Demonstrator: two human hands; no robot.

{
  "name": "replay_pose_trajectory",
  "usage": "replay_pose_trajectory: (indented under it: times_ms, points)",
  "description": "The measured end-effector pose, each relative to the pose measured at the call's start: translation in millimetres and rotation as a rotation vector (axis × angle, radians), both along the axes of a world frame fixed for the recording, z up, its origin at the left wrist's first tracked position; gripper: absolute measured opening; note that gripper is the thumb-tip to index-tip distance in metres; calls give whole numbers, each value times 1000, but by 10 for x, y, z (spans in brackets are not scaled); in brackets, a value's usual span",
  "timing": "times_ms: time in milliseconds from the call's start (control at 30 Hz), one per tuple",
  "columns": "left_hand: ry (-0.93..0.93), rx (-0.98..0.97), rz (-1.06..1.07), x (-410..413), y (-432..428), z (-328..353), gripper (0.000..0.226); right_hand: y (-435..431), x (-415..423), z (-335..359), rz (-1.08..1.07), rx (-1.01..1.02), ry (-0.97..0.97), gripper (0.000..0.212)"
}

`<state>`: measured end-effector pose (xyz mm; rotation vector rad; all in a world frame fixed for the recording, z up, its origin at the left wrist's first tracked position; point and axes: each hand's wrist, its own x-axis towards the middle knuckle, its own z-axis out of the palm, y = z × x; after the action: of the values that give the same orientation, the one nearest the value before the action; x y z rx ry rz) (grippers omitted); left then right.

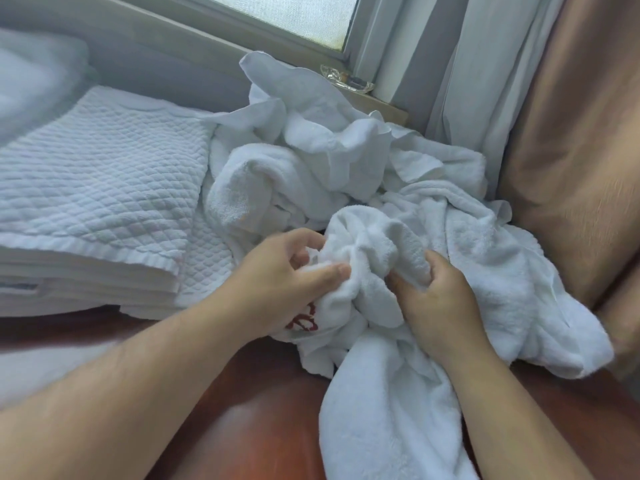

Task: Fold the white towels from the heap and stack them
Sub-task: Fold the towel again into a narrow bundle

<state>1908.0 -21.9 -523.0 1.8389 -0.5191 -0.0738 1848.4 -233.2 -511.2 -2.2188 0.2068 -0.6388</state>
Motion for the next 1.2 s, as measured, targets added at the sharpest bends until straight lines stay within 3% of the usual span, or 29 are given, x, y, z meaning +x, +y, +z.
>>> replay_pose_trajectory:
  times_ms: [100,200,233,367,500,667,767,833,867,967,1000,1033,1067,1133,1200]
  points:
    - [39,60,-4,-49,41,-50,49,100,-20,-50,101,53,27,25]
    - [141,2,-67,-154,183,-29,73,213,-76,-60,160,60,38,25]
    - [158,-3,-100,-218,235,4,73,252,-100,-57,167,53,53,28]
    - [164,-1,-282,-552,490,210,39,435,-244,-43,241,-18,104,41]
    - [82,180,-179,-912,933,462,46,689,-497,12,353,-96,193,42]
    - [-159,607,84,-1299,1507,653,60,844,-839,422,700,-162,477,44]
    - [-287,832,180,-1458,1817,698,87,955,-914,490,559,-537,662,40]
    - [-388,963,277,-1521,1975,763,85,1105,-917,588,342,-742,613,44]
    - [-462,999,348,-1538,2036,819,76,1183,-912,675,218,-797,459,44]
    - [-773,1009,624,-1589,2129,1047,45,1356,-915,1012,-131,-796,-342,38]
    - [-842,973,689,-1615,2149,1112,44,1405,-941,1100,-196,-807,-530,39]
    - [-852,937,710,-1640,2180,1161,52,1460,-962,1174,-225,-840,-600,42]
    - [-812,935,684,-1665,2221,1190,64,1492,-978,1213,-218,-902,-549,44]
    - [-686,1005,537,-1731,2317,1184,83,1521,-1039,1187,-149,-1082,-244,44]
    - [-560,1100,350,-1815,2390,1074,85,1468,-1138,1014,-26,-1214,46,43]
